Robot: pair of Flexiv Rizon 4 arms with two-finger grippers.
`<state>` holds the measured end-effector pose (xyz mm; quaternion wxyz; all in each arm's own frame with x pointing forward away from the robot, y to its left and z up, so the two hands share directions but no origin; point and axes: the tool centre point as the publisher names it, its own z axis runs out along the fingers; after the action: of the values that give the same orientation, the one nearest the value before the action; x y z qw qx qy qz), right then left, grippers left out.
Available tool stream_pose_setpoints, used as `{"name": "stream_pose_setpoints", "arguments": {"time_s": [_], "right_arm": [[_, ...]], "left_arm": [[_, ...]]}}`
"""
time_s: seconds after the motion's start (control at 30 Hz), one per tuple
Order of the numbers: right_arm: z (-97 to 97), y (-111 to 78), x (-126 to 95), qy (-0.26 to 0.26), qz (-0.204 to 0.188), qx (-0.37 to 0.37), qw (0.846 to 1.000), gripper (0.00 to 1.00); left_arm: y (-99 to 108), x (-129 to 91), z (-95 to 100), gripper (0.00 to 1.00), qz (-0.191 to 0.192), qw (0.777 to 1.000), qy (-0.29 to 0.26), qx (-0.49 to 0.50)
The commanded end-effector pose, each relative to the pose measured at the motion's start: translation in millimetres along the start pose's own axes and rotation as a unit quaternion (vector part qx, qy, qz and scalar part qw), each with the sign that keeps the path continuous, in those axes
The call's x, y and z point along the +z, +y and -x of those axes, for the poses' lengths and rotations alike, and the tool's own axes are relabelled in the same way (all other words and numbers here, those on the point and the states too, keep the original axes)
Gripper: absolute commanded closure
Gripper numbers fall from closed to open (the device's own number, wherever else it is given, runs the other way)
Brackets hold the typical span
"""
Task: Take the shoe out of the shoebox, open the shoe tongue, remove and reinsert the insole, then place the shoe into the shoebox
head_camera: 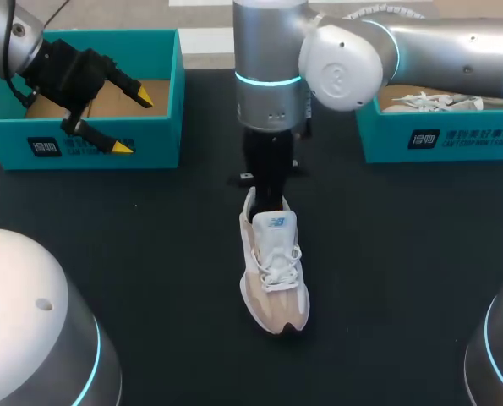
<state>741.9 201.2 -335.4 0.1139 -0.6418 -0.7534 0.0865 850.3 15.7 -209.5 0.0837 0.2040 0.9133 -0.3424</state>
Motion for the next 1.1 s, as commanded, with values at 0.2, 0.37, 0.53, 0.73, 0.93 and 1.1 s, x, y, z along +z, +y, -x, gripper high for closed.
{"name": "stream_pose_setpoints", "arguments": {"time_s": [0.2, 0.37, 0.53, 0.73, 0.93, 1.1], "right_arm": [[-4.5, -10.5, 11.5, 0.004, -0.015, 0.004, 1.0, 1.0], [0.5, -14.6, 12.3, 0.003, -0.019, 0.009, 1.0, 1.0], [0.8, -10.1, 10.4, 0.003, -0.014, 0.012, 1.0, 1.0], [2.4, -6.1, 9.8, 0.001, -0.01, 0.012, 1.0, 0.62], [4.5, -6.4, 9.1, 0.0, -0.007, 0.013, 1.0, 0.0], [4.8, -6.5, 10.0, -0.003, -0.01, 0.008, 1.0, 0.0]], "left_arm": [[-0.5, -0.2, -1.0, 0.0, 0.002, 1.0, 0.0, 0.0], [-0.5, -0.2, -1.0, 0.0, 0.002, 1.0, 0.0, 0.0], [-0.5, -0.2, -1.0, 0.0, 0.002, 1.0, 0.0, 0.0], [-0.5, -0.2, -1.0, 0.0, 0.002, 1.0, 0.0, 0.0], [-0.5, -0.2, -1.0, 0.0, 0.002, 1.0, 0.0, 0.0], [-0.5, -0.2, -1.0, 0.0, 0.002, 1.0, 0.0, 0.0]]}}
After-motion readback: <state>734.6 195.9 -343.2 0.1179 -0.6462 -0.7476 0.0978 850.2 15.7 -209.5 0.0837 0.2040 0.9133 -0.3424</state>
